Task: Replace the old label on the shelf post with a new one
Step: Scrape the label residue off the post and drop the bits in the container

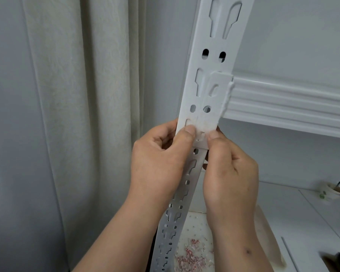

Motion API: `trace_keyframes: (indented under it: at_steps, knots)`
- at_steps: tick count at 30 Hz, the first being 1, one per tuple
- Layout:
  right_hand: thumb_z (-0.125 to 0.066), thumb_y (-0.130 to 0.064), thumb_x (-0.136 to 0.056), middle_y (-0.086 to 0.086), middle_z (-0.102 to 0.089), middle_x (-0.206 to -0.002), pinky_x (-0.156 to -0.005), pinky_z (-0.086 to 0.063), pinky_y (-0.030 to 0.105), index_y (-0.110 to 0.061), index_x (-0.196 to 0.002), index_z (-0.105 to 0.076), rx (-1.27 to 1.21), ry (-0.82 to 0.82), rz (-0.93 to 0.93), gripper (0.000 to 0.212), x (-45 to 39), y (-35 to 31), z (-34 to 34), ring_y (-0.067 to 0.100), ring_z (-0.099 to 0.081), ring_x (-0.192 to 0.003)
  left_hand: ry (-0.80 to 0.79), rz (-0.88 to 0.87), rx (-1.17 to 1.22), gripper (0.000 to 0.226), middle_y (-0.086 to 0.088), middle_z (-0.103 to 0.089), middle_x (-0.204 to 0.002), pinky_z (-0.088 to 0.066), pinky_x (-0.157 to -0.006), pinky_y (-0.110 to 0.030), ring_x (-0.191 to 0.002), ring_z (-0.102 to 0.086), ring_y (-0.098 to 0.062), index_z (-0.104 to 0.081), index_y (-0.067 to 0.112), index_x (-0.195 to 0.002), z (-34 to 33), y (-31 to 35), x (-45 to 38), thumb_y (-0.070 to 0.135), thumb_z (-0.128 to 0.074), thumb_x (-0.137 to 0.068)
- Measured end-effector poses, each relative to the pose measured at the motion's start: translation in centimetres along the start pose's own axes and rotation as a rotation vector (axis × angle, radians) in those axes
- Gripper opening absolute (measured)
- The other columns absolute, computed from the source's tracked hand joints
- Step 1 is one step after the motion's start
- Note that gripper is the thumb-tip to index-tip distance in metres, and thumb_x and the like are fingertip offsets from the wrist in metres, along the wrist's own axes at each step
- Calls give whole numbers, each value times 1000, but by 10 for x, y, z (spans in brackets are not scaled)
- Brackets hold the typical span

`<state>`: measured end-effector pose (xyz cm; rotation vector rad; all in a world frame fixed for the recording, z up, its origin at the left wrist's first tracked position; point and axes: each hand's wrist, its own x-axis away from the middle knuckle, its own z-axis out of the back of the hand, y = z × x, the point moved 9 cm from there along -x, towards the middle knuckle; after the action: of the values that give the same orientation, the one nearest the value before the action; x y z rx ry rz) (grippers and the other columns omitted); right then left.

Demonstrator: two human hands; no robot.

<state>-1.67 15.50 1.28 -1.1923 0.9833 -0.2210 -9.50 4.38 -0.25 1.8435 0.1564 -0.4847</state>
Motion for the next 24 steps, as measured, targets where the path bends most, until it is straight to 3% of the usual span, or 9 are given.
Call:
trace_keyframes:
  at_steps: [2,4,6,8,10,14,16,21,24]
  knots:
    - [-50,-28,-95,-14,-40,-35,-40,-29,10,-32,-38,-45,21,13,-19,57,-1,1,2,4,-40,-39,-3,9,18,13,5,-78,-79,-56,-65,-18,-73,-72,-6,-78,21,-92,-1,-1,1,23,-67,-86]
    - [-49,-29,-95,-13,-40,-36,-40,-29,11,-30,-38,-45,58,16,-21,57,-1,2,2,5,-39,-39,-9,16,33,13,6,-79,-81,-57,-68,-19,-78,-75,-9,-78,21,-93,-2,-3,0,21,-67,-87]
    - [-48,-30,-94,-14,-51,-43,-43,-34,13,-30,-47,-54,61,7,-7,48,-1,3,2,5,-46,-43,-13,6,41,13,5,-79,-82,-58,-69,-20,-80,-75,-12,-78,21,-94,-2,-2,0,20,-66,-87]
    - [-44,-32,-88,-15,-67,-60,-50,-44,17,-31,-70,-70,49,-21,-18,32,0,5,0,4,-58,-55,-17,3,47,14,6,-79,-83,-57,-69,-19,-81,-75,-11,-78,22,-94,-2,-3,0,18,-65,-88]
    - [-42,-31,-84,-16,-72,-71,-55,-48,16,-31,-84,-74,26,-29,-32,32,0,7,-1,2,-63,-64,-15,6,53,15,6,-79,-83,-56,-68,-18,-82,-75,-11,-78,22,-94,-2,-3,1,16,-65,-88]
    - [-51,-29,-94,-26,-63,-59,-52,-40,4,-24,-83,-73,6,9,-41,25,1,8,0,-8,-58,-58,-21,-2,50,16,6,-79,-83,-57,-67,-18,-81,-75,-12,-77,23,-97,-2,-4,2,17,-65,-88]
    - [-49,-29,-92,-26,-62,-58,-51,-38,4,-28,-96,-75,36,10,-31,26,2,6,0,-7,-56,-54,-24,0,46,17,6,-79,-83,-57,-65,-16,-80,-75,-13,-77,25,-97,-2,-4,2,17,-66,-88]
    - [-46,-23,-89,-20,-61,-57,-43,-35,6,-43,-115,-67,95,-46,-20,38,3,4,-3,0,-50,-44,-42,2,50,19,-9,-77,-87,-60,-69,-36,-81,-71,-36,-77,26,-99,-3,-3,3,16,-65,-89]
    - [-50,-21,-91,-20,-73,-77,-51,-40,3,-41,-116,-67,42,-37,-25,36,3,4,-3,-8,-57,-55,-47,7,62,19,-7,-78,-88,-59,-78,-45,-88,-71,-35,-77,26,-100,-3,-3,4,14,-66,-89]
